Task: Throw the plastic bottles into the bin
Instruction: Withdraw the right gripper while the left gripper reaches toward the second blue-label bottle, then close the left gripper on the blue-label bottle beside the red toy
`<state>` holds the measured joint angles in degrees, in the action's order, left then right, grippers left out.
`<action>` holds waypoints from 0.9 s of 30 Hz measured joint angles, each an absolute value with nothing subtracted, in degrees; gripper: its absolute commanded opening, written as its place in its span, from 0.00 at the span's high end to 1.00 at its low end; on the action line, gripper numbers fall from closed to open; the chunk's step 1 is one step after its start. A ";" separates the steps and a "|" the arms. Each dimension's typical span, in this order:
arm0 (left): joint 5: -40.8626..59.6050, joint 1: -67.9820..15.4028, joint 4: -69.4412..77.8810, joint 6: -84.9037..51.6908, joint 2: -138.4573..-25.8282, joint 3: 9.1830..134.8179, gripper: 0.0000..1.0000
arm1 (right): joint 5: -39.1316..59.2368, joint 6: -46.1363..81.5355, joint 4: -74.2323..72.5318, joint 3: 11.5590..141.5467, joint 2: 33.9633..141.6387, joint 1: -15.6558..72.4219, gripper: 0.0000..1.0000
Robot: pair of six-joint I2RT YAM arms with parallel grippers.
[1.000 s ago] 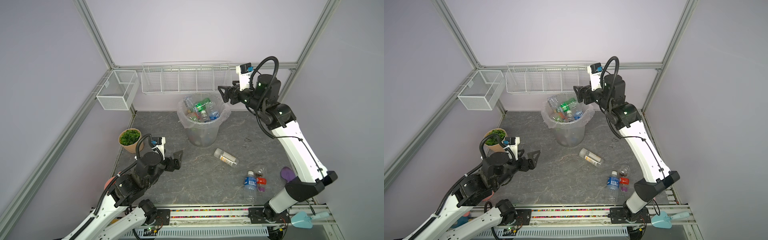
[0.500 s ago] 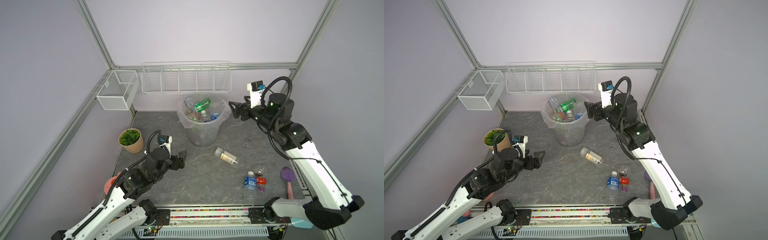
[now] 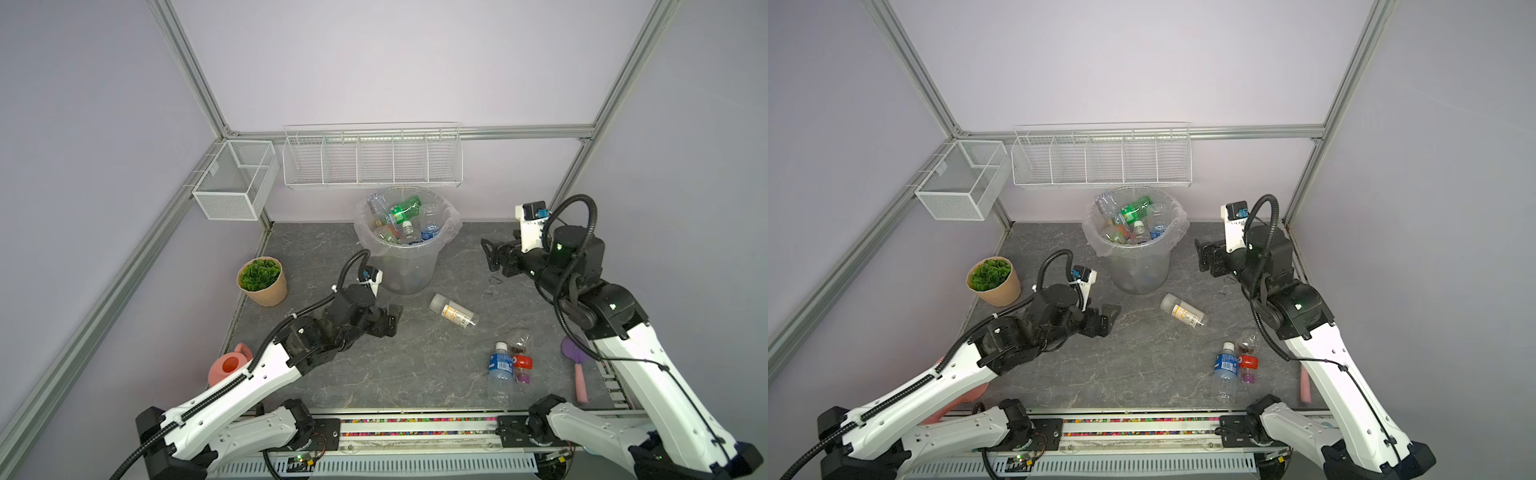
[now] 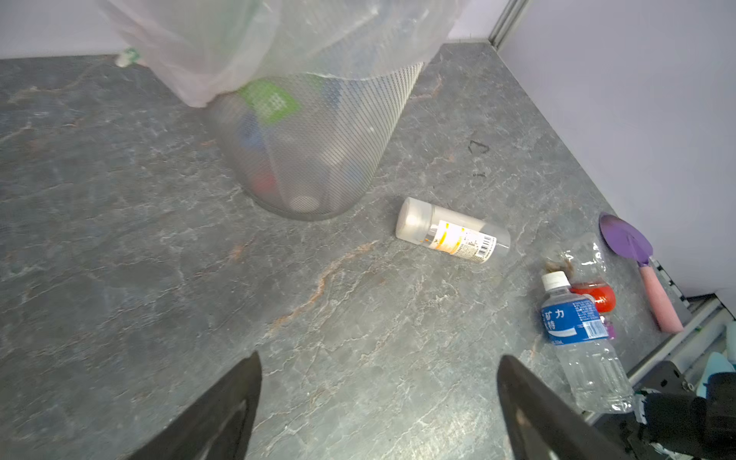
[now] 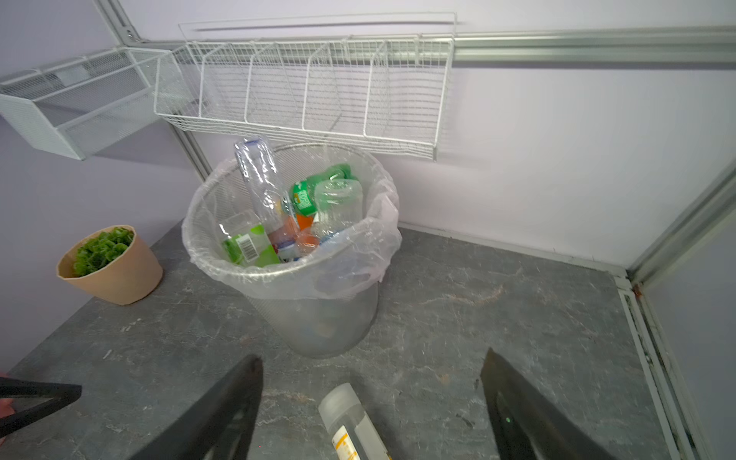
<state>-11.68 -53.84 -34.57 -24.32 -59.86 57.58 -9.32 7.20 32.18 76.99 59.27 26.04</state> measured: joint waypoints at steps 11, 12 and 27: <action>-9.13 -62.57 -30.63 -24.64 -74.52 65.06 0.09 | -14.20 15.81 43.77 75.61 57.06 20.45 0.12; -8.95 -63.75 -30.28 -24.77 -76.03 66.02 0.09 | -14.20 16.45 44.75 75.77 57.10 19.90 0.12; -2.02 -77.28 -36.07 -26.37 -111.61 94.17 0.06 | -15.44 21.89 52.27 77.60 55.90 14.81 0.12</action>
<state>-2.02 -77.28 -36.07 -26.37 -111.61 94.17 -15.44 21.89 52.27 77.60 55.90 14.81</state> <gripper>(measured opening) 0.940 0.884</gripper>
